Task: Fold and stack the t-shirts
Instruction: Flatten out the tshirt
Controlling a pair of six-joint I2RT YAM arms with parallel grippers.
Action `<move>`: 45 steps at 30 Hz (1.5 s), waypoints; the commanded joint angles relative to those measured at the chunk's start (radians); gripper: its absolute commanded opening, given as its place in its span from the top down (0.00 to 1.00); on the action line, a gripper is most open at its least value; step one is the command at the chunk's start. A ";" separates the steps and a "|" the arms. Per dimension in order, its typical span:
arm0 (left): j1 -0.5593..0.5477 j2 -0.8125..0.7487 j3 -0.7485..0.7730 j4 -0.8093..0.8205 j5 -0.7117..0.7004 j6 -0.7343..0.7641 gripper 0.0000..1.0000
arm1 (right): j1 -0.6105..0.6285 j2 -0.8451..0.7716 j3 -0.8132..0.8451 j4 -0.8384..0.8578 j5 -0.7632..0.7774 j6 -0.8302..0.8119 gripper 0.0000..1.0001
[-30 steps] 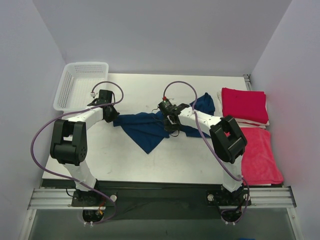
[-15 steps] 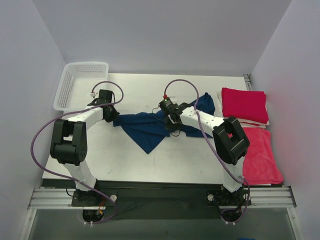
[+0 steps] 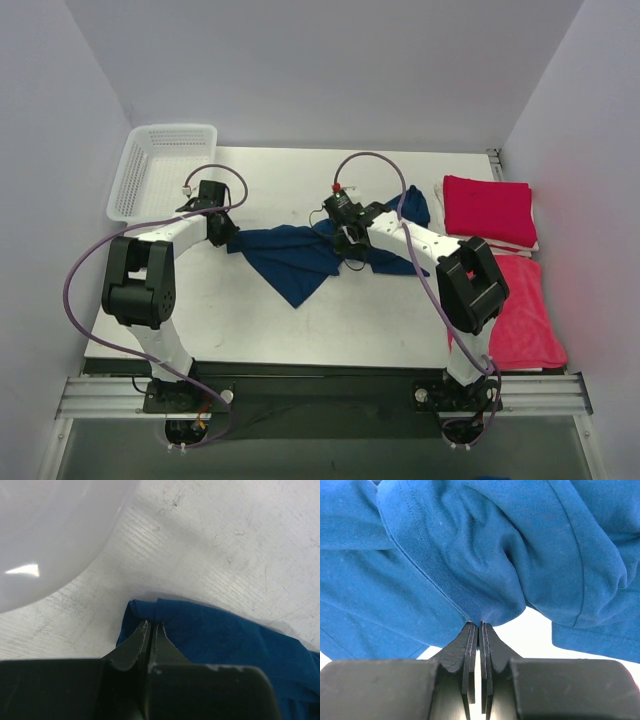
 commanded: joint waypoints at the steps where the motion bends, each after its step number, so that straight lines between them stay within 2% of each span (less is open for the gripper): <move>1: 0.006 0.001 0.028 0.008 -0.014 0.016 1.00 | -0.005 -0.020 -0.008 -0.038 0.046 -0.002 1.00; 4: 0.006 0.000 0.032 0.008 -0.013 0.019 1.00 | -0.015 -0.058 -0.020 -0.044 0.097 -0.005 1.00; 9: 0.006 -0.035 0.084 -0.023 -0.005 0.029 1.00 | -0.109 -0.147 -0.007 -0.093 0.164 -0.028 1.00; 18: 0.006 -0.196 0.247 -0.078 0.012 0.063 1.00 | -0.334 -0.362 0.182 -0.164 0.242 -0.108 1.00; 26: 0.023 -0.344 0.446 -0.154 -0.004 0.120 1.00 | -0.391 -0.495 0.346 -0.188 0.336 -0.220 1.00; 32: 0.043 -0.478 0.554 -0.210 -0.040 0.161 1.00 | -0.402 -0.610 0.407 -0.190 0.404 -0.260 1.00; 39: 0.070 -0.657 0.529 -0.270 -0.099 0.190 1.00 | -0.402 -0.762 0.441 -0.190 0.454 -0.294 1.00; 45: 0.070 -0.761 0.537 -0.294 -0.113 0.201 1.00 | -0.402 -0.822 0.481 -0.179 0.463 -0.309 1.00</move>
